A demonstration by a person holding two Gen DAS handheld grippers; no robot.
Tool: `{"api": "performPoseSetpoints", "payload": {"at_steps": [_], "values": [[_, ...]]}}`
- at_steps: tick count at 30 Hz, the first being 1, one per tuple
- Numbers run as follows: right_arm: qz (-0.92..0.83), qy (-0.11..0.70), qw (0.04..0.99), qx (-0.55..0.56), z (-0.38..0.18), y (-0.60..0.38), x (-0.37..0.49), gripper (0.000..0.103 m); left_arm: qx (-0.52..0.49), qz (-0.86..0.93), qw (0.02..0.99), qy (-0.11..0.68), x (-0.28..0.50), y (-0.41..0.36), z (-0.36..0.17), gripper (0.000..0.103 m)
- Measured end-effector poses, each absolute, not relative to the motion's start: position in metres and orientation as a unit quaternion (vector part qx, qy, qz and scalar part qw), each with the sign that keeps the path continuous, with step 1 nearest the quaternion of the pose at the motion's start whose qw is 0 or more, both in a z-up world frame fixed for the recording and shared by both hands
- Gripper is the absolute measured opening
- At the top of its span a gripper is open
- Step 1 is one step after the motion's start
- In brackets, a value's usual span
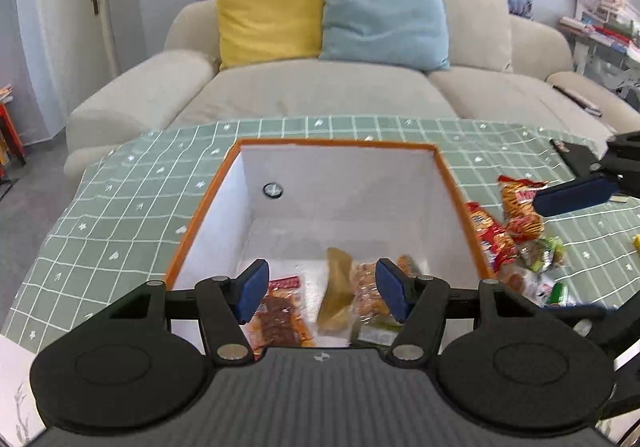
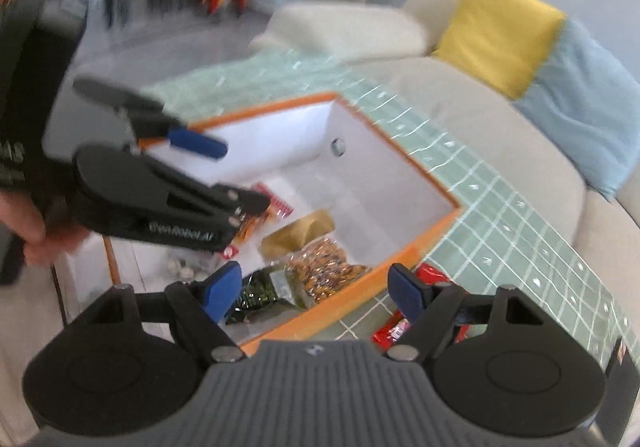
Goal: Organize snacks
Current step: 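Move both tools back over the snack pile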
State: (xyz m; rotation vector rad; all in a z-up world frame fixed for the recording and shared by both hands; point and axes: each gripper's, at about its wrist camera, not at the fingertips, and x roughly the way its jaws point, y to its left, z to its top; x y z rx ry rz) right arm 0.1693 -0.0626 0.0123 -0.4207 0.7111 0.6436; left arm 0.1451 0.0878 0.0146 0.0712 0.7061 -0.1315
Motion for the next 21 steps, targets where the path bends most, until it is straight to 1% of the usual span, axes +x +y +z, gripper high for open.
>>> {"api": "performPoseSetpoints", "payload": {"at_steps": [3,4,10,16,21], "values": [[0.285,0.323,0.889,-0.158,0.015,-0.082,0.154,0.078,0.027,-0.07,0.94,0.334,0.135,0.081,0.017,0.066],[0.277,0.321,0.894,-0.142,0.015,-0.089,0.149,0.078,0.024,-0.071,0.942,0.328,0.131,0.079,0.019,0.062],[0.217,0.306,0.924,-0.071,0.005,-0.136,0.117,0.078,0.018,-0.082,0.957,0.278,0.109,0.06,0.034,0.051],[0.152,0.312,0.938,-0.029,-0.013,-0.183,0.1,0.078,0.013,-0.132,0.961,0.244,0.087,0.024,0.045,0.051],[0.096,0.323,0.941,0.0,-0.033,-0.213,0.092,0.078,0.043,-0.182,0.949,0.255,0.079,-0.018,0.034,0.057]]}}
